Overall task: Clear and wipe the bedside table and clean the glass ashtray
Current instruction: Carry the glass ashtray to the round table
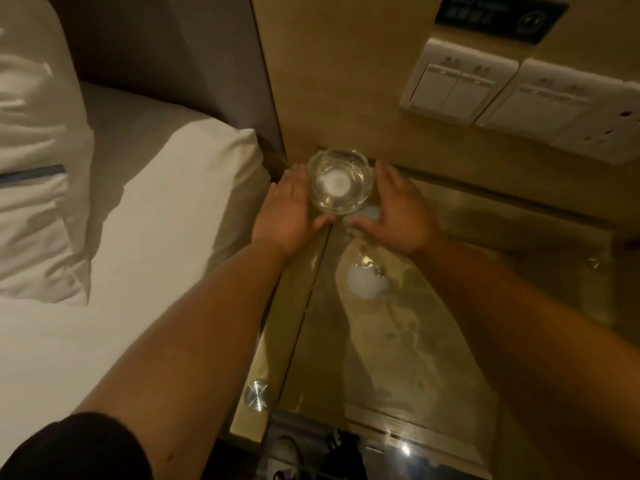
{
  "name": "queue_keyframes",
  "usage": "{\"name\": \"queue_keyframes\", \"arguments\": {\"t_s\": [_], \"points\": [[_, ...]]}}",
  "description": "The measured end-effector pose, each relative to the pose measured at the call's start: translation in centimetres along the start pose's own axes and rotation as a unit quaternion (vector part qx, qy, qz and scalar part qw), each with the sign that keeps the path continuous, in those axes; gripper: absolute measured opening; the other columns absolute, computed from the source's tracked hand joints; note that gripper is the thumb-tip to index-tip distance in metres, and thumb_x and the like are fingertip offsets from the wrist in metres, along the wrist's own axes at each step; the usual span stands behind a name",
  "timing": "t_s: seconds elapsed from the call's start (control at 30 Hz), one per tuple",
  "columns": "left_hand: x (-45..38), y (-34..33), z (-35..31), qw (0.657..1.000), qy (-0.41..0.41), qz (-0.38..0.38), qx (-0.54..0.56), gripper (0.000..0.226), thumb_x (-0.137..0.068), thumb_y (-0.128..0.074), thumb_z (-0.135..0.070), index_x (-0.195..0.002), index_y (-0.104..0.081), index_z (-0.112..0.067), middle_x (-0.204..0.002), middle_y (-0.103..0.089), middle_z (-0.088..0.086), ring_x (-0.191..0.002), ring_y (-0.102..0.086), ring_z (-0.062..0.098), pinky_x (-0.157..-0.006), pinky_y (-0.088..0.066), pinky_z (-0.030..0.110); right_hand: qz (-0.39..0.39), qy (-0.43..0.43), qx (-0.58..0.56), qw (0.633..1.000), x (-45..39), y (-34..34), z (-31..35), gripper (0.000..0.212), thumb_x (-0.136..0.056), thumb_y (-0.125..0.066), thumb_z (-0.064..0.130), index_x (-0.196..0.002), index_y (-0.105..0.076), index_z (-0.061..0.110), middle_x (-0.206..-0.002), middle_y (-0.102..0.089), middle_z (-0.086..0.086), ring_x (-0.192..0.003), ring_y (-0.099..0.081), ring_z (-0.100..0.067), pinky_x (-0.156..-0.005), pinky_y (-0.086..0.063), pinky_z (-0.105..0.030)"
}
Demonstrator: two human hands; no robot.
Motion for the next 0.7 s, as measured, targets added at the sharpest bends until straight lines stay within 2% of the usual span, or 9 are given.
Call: {"name": "queue_keyframes", "arguments": {"t_s": [0.17,0.37,0.53,0.63,0.7], "points": [[-0.9,0.0,0.4,0.998,0.000,0.013,0.057,0.101,-0.081,-0.069,-0.047,-0.150,-0.007,-0.008,-0.156,-0.021,0.012,-0.142,-0.021,0.024,-0.115,-0.023,0.044,0.016,0.017,-0.009,1.000,-1.7,-0.7,0.3,0.113,-0.068,-0.072,0.061,-0.149,-0.014,0.008,-0.155,-0.023,-0.016,-0.142,-0.019,-0.030,-0.116,-0.017,-0.041],[-1.7,-0.2,-0.2,0.990,0.003,0.023,0.138,0.099,-0.079,-0.072,-0.045,-0.151,-0.011,-0.014,-0.149,-0.038,0.005,-0.136,-0.034,0.021,-0.110,-0.031,0.045,-0.012,0.011,-0.039,0.999,-2.2,-0.5,0.4,0.111,-0.065,-0.076,0.057,-0.149,-0.020,0.012,-0.150,-0.034,-0.010,-0.136,-0.031,-0.028,-0.111,-0.027,-0.042],[-0.6,0.0,-1.7,0.991,-0.025,0.017,0.131,0.096,-0.080,-0.072,-0.043,-0.150,-0.014,-0.015,-0.148,-0.040,0.004,-0.134,-0.037,0.024,-0.111,-0.029,0.047,-0.034,-0.009,-0.061,0.998,-0.2,0.5,-0.4,0.111,-0.064,-0.079,0.053,-0.149,-0.022,0.012,-0.151,-0.032,-0.011,-0.138,-0.030,-0.029,-0.112,-0.027,-0.041],[0.4,0.9,-3.5,0.992,-0.049,0.010,0.113,0.094,-0.079,-0.072,-0.043,-0.149,-0.017,-0.013,-0.147,-0.040,0.008,-0.133,-0.037,0.028,-0.111,-0.027,0.048,-0.045,-0.027,-0.071,0.996,1.7,1.7,-0.7,0.111,-0.064,-0.078,0.054,-0.149,-0.021,0.014,-0.152,-0.031,-0.010,-0.138,-0.030,-0.029,-0.111,-0.029,-0.043],[1.1,1.4,-5.0,0.991,-0.068,0.015,0.112,0.092,-0.078,-0.072,-0.044,-0.148,-0.020,-0.014,-0.147,-0.040,0.009,-0.132,-0.037,0.029,-0.109,-0.031,0.049,-0.056,-0.039,-0.079,0.995,3.4,2.7,-0.7,0.110,-0.064,-0.079,0.053,-0.149,-0.022,0.014,-0.152,-0.031,-0.010,-0.138,-0.030,-0.029,-0.111,-0.029,-0.044]]}}
Point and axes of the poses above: each hand's wrist, its own x-axis away from the middle knuckle, its own y-axis out of the back of the hand, z = x × y, the point moved 9 cm from there along -x, towards the middle knuckle
